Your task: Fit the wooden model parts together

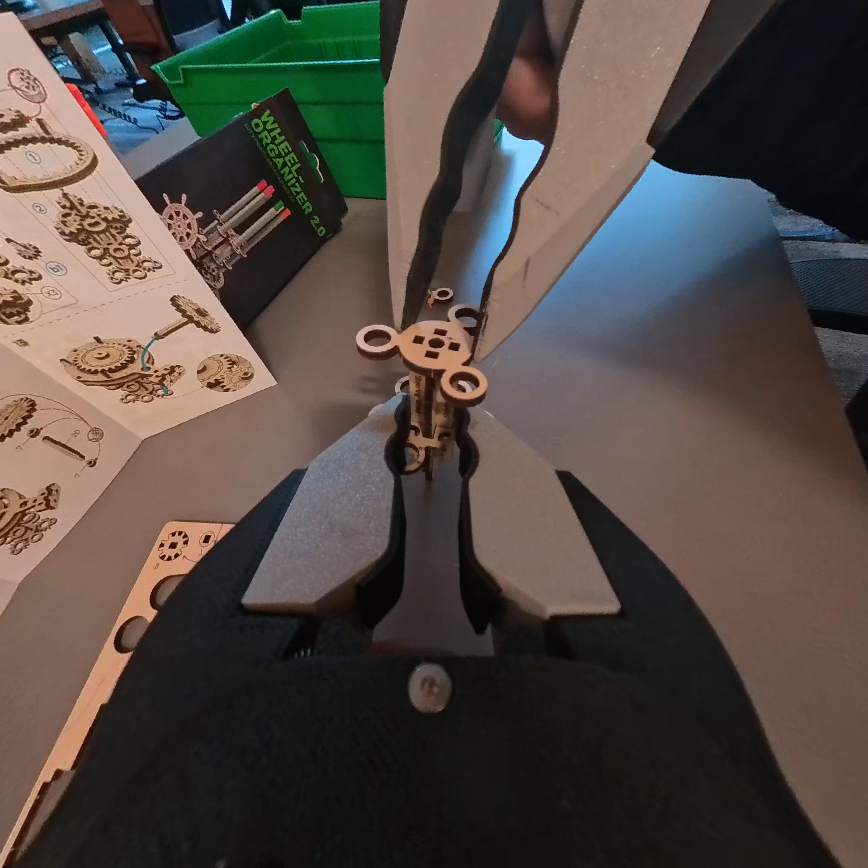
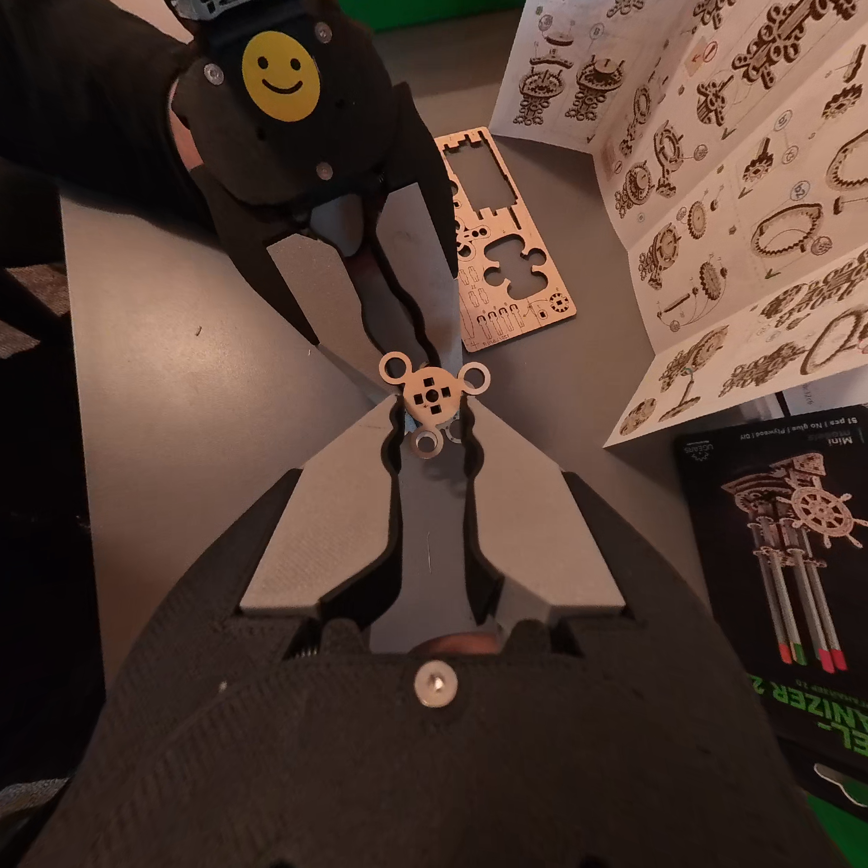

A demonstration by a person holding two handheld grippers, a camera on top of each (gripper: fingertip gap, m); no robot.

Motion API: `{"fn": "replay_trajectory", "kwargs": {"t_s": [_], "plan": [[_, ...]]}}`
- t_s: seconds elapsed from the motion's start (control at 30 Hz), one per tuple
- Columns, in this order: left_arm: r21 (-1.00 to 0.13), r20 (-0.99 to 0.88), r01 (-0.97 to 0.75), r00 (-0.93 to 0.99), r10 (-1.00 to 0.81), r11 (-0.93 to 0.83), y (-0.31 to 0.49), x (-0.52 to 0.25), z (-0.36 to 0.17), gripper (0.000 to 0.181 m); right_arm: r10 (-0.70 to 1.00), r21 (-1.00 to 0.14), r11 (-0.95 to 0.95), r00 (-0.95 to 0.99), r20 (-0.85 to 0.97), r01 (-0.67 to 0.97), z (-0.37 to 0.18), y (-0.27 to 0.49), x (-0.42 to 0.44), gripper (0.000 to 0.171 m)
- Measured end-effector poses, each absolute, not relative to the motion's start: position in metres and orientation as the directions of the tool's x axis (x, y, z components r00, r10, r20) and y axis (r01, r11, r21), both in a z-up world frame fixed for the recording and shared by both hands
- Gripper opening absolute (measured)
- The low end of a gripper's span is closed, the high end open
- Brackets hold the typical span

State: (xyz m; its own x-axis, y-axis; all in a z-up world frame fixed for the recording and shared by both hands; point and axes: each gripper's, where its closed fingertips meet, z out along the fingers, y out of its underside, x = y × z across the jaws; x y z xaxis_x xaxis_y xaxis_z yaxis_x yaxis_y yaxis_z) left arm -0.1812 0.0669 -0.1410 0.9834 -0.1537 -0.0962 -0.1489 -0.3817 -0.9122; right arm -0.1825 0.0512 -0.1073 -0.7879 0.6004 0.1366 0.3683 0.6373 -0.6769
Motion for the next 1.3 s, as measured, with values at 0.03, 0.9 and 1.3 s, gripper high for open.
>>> {"fn": "replay_trajectory", "kwargs": {"t_s": [0.03, 0.9, 1.3], "plan": [[-0.912, -0.096, -0.149, 0.983, -0.154, -0.382, 0.067, -0.181, -0.141, 0.015, 0.600, -0.676, 0.638, -0.788, 0.138, 0.368, -0.107, 0.051, -0.183, 0.019], [-0.915, -0.099, -0.191, 0.960, -0.260, -0.356, 0.050, -0.180, -0.134, 0.014, 0.554, -0.667, 0.688, -0.800, 0.228, 0.286, -0.108, 0.048, -0.181, 0.019], [-0.927, -0.112, -0.198, 0.957, -0.268, -0.318, 0.051, -0.181, -0.133, 0.001, 0.515, -0.670, 0.707, -0.813, 0.271, 0.225, -0.110, 0.045, -0.178, 0.019]]}}
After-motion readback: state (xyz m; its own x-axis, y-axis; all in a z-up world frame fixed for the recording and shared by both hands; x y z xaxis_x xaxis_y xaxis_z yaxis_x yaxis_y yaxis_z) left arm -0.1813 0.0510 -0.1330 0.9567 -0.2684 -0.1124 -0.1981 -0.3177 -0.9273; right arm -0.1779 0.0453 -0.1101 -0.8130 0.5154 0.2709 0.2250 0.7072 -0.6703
